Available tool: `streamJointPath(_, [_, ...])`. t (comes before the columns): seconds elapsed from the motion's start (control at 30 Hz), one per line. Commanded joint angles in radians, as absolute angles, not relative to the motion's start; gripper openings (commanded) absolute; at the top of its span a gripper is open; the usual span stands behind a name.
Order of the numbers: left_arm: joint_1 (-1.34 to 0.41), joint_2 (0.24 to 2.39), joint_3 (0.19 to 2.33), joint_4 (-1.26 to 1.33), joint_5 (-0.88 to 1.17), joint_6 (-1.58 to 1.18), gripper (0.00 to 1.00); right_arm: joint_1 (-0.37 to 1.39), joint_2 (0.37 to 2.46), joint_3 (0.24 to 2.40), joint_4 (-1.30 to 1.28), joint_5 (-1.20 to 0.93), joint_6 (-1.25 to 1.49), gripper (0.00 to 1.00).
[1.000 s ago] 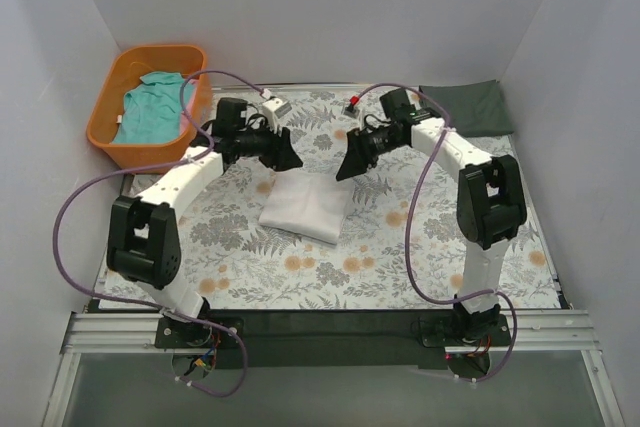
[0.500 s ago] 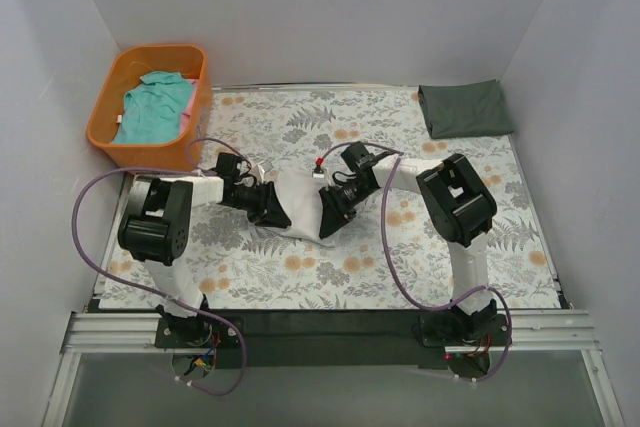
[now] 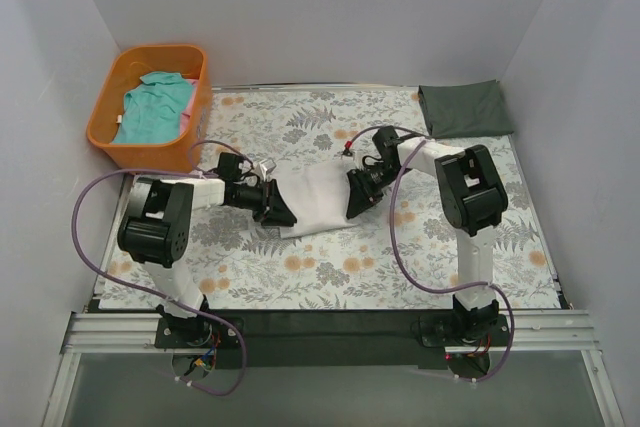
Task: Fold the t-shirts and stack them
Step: Fold the tshirt
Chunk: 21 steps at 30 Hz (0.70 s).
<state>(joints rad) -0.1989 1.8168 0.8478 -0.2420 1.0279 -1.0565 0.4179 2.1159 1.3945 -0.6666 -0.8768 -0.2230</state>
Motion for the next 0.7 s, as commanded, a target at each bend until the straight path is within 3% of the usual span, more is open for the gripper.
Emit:
streamJointPath(0.0, [-0.192, 1.700, 0.891, -0.192, 1.084, -1.078, 0.27, 0.414, 1.990, 1.440, -0.862, -0.886, -0.426, 0.33])
streamJointPath(0.1, [-0.192, 1.680, 0.936, -0.154, 1.085, -1.130, 0.28, 0.414, 1.916, 1.466, -0.853, -1.018, -0.423, 0.37])
streamJointPath(0.23, [-0.189, 1.735, 0.986, -0.068, 1.036, -1.160, 0.30, 0.420, 1.974, 1.606, -0.747, -1.081, -0.287, 0.42])
streamJointPath(0.47, [-0.170, 1.920, 1.133, -0.063, 0.985, -1.131, 0.35, 0.419, 2.274, 1.894, -0.594, -1.063, -0.123, 0.42])
streamJointPath(0.67, [-0.130, 2.028, 1.233, -0.143, 0.956, -1.033, 0.36, 0.393, 2.443, 1.991, -0.526, -0.994, -0.080, 0.41])
